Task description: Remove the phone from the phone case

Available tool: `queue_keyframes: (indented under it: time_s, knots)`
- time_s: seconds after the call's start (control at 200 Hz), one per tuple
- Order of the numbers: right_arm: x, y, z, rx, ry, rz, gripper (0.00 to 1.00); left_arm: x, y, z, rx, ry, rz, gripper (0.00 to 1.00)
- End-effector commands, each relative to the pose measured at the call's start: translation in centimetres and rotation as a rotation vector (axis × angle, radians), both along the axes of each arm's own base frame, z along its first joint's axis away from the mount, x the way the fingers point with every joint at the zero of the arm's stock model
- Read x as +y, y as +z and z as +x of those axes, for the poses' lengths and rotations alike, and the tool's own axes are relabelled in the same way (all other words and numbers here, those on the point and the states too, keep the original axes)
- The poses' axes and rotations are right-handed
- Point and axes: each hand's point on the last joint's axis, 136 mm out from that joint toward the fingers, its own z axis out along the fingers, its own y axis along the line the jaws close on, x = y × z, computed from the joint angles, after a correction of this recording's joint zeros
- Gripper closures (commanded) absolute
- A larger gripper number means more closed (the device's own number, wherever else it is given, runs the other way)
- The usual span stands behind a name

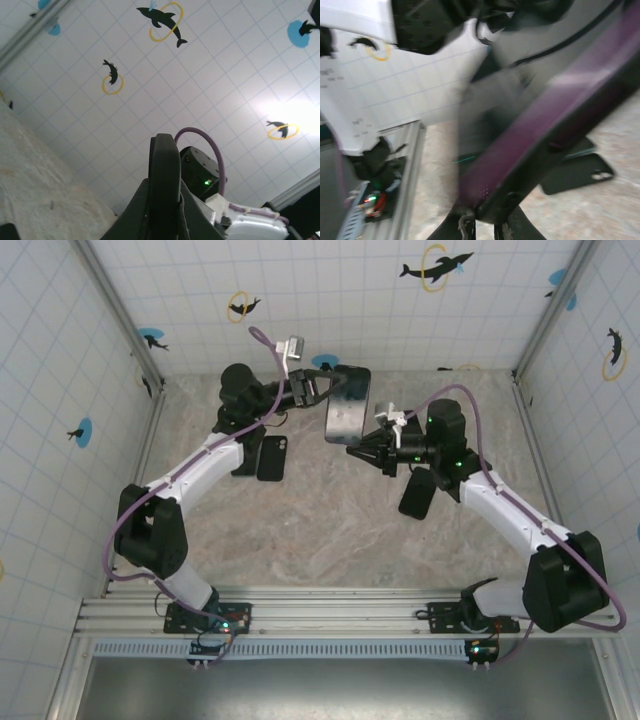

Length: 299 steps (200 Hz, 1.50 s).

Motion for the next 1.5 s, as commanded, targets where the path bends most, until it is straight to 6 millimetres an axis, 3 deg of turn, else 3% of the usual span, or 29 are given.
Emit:
queue_keyframes:
  time_s: [0.0,0.25,0.636,0.756,0.996,1.096,1.326,1.491]
  knots:
    - [-1.2,2.5,4.0,-0.149,-0.201,-0.020,0.92,-1.2,2.0,-5.0,0.038,-0.174,-0.003,1.00]
    - [-1.1,4.2,2.7,-0.125,-0.144,0.066,0.89,-1.6,1.2,-4.5,0.036,-0.139,0.013,1.00]
    - [-1.9,6.8,1.1,-0.033,-0.052,0.220,0.70,-1.6,0.4,-3.7,0.031,-0.078,0.029,1.00]
    - [-2.0,7.1,0.7,0.046,-0.033,0.272,0.66,-1.4,0.2,-2.1,0.062,0.015,0.026,1.00]
    - [-2.9,7.9,1.2,0.382,-0.079,0.494,0.57,0.0,-0.9,1.3,0.261,0.246,-0.101,1.00]
    - [-3.4,7.5,1.6,0.522,-0.118,0.583,0.56,0.3,-1.7,2.1,0.329,0.321,-0.134,1.00]
    - [-1.9,6.0,0.8,0.704,-0.129,0.632,0.57,1.0,-3.8,3.2,0.449,0.434,-0.186,1.00]
    - [-2.1,5.1,0.9,0.769,-0.155,0.679,0.73,1.3,-5.2,3.4,0.487,0.464,-0.176,1.00]
